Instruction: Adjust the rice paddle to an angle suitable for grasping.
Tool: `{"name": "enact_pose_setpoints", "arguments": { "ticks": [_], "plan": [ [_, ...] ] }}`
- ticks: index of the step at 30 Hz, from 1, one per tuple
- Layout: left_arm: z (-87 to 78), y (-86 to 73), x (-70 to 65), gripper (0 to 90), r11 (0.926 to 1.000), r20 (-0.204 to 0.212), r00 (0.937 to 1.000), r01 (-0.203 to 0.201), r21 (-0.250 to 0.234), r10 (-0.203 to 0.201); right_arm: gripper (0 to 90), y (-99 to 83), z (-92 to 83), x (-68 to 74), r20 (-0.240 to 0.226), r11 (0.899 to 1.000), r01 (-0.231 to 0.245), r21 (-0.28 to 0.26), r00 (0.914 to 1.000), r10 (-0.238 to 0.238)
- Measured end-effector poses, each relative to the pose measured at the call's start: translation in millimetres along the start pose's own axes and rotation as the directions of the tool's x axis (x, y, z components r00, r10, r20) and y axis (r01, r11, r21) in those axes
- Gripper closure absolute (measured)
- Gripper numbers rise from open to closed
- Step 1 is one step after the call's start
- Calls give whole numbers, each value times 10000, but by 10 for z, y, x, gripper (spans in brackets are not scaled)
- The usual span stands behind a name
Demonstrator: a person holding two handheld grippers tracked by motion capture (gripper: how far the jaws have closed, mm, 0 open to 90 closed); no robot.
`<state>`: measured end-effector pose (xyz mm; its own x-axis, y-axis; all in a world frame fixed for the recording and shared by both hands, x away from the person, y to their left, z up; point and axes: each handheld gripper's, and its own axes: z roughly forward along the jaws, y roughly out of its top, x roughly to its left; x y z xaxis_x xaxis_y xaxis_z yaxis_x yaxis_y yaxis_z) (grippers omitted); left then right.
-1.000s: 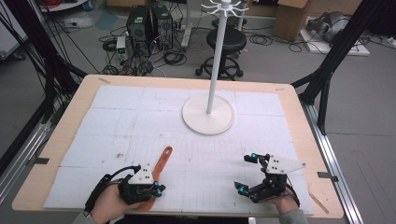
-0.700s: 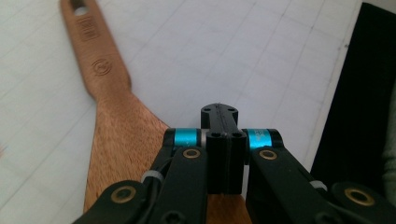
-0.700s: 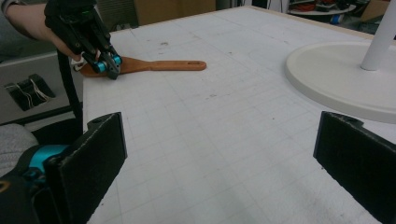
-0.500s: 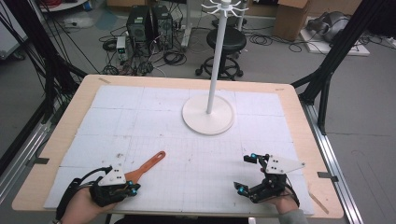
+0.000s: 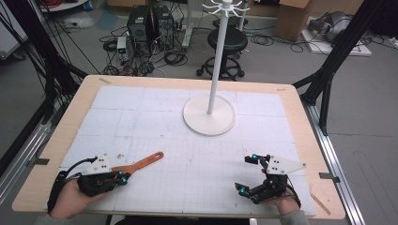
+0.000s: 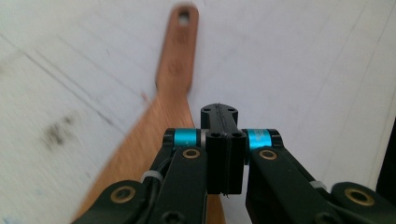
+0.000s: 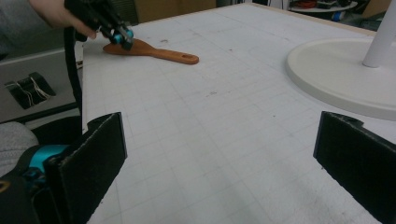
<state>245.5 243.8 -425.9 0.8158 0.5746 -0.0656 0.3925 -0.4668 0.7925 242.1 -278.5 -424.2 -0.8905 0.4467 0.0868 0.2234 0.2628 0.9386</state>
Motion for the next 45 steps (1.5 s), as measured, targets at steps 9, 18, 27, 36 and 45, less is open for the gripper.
{"name": "enact_pose_setpoints", "arguments": {
  "ticks": [9,18,27,36,45],
  "plan": [
    [256,170,371,898,9967,-224,9982,568,581,-555,12,-3,7,3,-52,10000,41,50,10000,-41],
    [440,195,489,897,9938,-16,9990,455,1011,-456,12,-4,1,7,-89,10000,36,11,10000,-36],
    [421,192,361,898,9922,206,9992,-355,1197,333,12,-3,-5,4,-114,10000,61,25,9999,-61],
    [400,182,163,898,9808,973,9871,-1397,1358,1271,12,-4,0,11,-161,10000,30,86,9999,-28],
    [376,170,34,898,9683,1059,9769,-1999,1495,1854,12,-2,-10,24,-136,9999,48,100,9999,-47]
  ]
}}
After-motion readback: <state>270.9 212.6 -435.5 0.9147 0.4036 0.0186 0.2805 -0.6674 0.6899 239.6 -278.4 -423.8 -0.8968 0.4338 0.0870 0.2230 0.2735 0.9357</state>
